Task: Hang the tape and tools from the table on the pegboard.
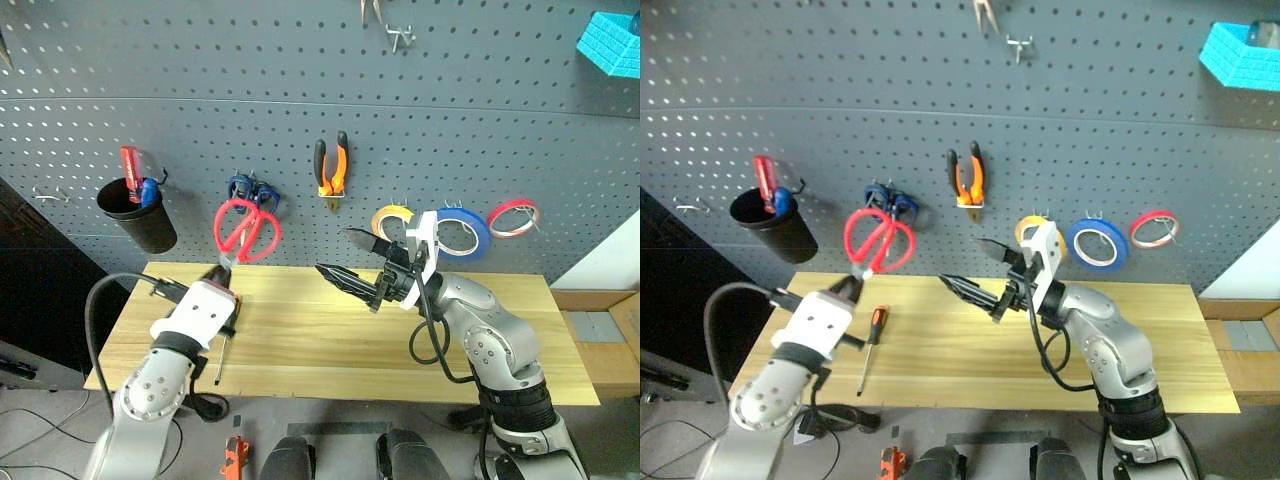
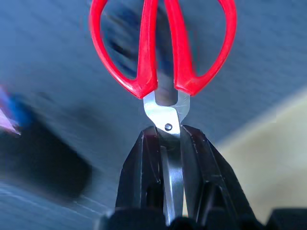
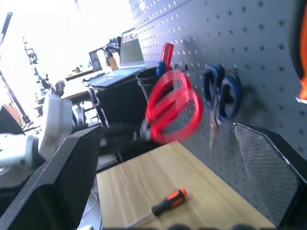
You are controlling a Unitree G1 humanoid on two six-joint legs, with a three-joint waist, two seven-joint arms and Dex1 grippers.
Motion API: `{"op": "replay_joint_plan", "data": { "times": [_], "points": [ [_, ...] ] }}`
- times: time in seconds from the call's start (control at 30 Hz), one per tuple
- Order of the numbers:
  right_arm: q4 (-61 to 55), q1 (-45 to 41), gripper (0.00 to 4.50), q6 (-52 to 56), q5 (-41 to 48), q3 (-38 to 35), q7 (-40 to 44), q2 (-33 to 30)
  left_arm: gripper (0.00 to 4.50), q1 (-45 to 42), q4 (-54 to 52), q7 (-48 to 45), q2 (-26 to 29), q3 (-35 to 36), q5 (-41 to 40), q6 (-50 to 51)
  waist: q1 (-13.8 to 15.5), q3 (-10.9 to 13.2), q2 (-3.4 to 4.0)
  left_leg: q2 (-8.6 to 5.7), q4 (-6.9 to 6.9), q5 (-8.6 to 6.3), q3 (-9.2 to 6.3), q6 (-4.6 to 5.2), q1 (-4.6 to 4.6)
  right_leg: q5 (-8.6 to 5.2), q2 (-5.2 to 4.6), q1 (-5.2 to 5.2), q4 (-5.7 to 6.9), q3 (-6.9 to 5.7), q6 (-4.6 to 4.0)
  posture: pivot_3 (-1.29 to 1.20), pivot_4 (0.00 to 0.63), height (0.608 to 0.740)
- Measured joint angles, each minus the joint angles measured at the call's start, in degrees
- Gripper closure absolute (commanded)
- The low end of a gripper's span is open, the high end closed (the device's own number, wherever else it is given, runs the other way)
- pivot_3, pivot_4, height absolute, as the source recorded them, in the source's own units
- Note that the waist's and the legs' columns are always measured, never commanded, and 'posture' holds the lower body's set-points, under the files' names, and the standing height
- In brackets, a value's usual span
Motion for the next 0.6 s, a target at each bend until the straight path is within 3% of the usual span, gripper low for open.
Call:
{"op": "replay_joint_plan", "data": {
  "times": [0.23,0.6],
  "points": [
    [0.3,-2.4,0.0,0.0,0.0,-0.2,-1.4,0.6,4.27,-5.6,5.9,-0.7,0.2,0.5,-0.2,-2.5,0.5,-0.9,-0.1,0.04,0.01,0.0,0.17,0.02,0.16,0.02,0.08,0.02,0.12,0.11,0.03,0.05,0.058,0.74],
    [1.4,-3.6,0.0,0.0,-0.5,-1.1,-2.7,0.0,4.27,-10.7,14.2,-4.2,-4.1,-1.8,-4.3,1.9,-0.1,-1.0,-0.19,0.03,0.14,-0.01,0.26,0.06,0.24,0.02,0.08,-0.02,0.48,0.18,0.02,0.02,0.066,0.74]
  ]
}}
